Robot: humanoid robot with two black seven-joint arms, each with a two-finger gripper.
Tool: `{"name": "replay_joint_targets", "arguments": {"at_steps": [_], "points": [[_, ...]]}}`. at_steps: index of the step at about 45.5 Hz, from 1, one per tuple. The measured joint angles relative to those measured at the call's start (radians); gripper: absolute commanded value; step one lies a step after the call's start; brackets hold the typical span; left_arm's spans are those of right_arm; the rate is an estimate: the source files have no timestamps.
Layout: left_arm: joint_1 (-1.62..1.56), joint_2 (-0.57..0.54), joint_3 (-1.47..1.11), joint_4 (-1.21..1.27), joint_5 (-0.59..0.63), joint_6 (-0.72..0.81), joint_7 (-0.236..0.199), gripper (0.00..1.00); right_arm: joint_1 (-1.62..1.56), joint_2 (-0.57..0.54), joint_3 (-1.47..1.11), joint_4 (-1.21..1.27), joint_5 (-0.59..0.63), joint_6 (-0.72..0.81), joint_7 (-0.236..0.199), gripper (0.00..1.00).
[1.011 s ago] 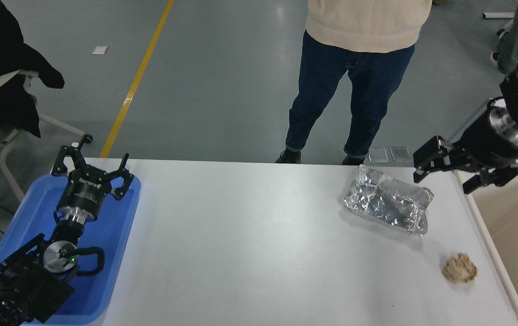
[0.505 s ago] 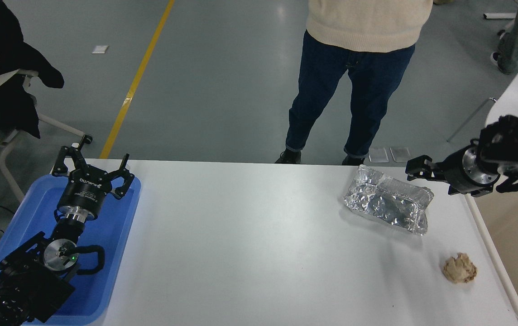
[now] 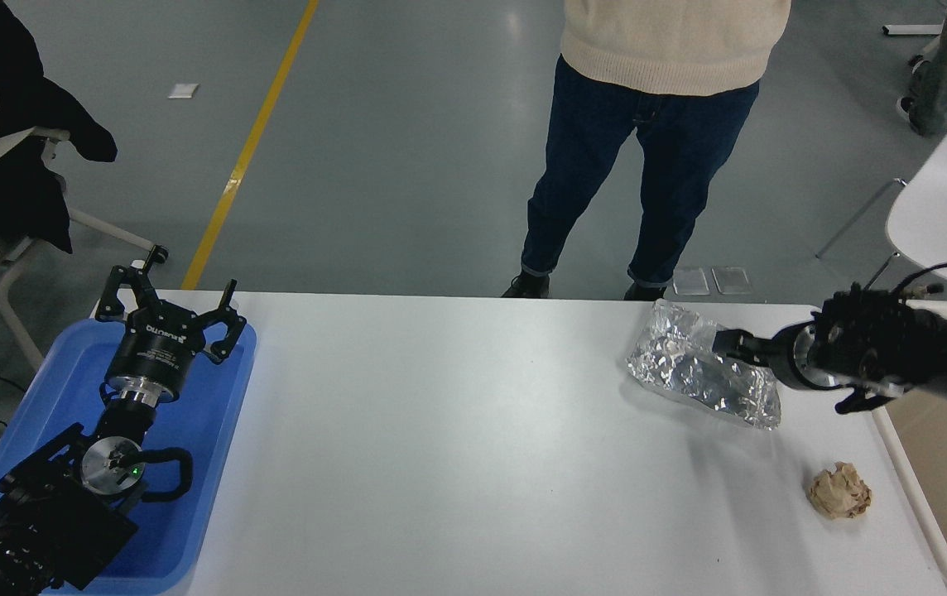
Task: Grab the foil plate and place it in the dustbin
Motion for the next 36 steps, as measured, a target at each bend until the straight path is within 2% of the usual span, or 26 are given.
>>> {"name": "replay_joint_targets", "arguments": {"at_steps": [3,6,9,12,17,21,24,27,30,36], "points": [[0.000,0.000,0.000,0.000,0.000,0.000,0.000,1.00,-0.034,0.011,0.001,-0.034,0.000,-0.019,0.000,0.99],[0.000,0.000,0.000,0.000,0.000,0.000,0.000,1.00,-0.066,0.023,0.003,-0.069,0.001,-0.041,0.000,0.92],[0.000,0.000,0.000,0.000,0.000,0.000,0.000,1.00,-0.095,0.036,0.004,-0.097,0.001,-0.063,0.000,0.90],[0.000,0.000,0.000,0.000,0.000,0.000,0.000,1.00,-0.116,0.044,0.006,-0.118,0.001,-0.081,0.000,0.76],[0.000,0.000,0.000,0.000,0.000,0.000,0.000,1.00,-0.142,0.053,0.006,-0.140,0.001,-0.108,0.000,0.67],[0.000,0.000,0.000,0.000,0.000,0.000,0.000,1.00,-0.160,0.058,0.007,-0.156,0.000,-0.124,0.000,0.51],[0.000,0.000,0.000,0.000,0.000,0.000,0.000,1.00,-0.171,0.062,0.007,-0.166,0.000,-0.132,-0.001,0.29],[0.000,0.000,0.000,0.000,0.000,0.000,0.000,1.00,-0.181,0.064,0.007,-0.174,0.000,-0.138,-0.005,0.21],[0.000,0.000,0.000,0.000,0.000,0.000,0.000,1.00,-0.189,0.066,0.007,-0.178,0.004,-0.143,-0.015,0.01],[0.000,0.000,0.000,0.000,0.000,0.000,0.000,1.00,-0.203,0.069,0.008,-0.182,0.010,-0.148,-0.043,0.00]]}}
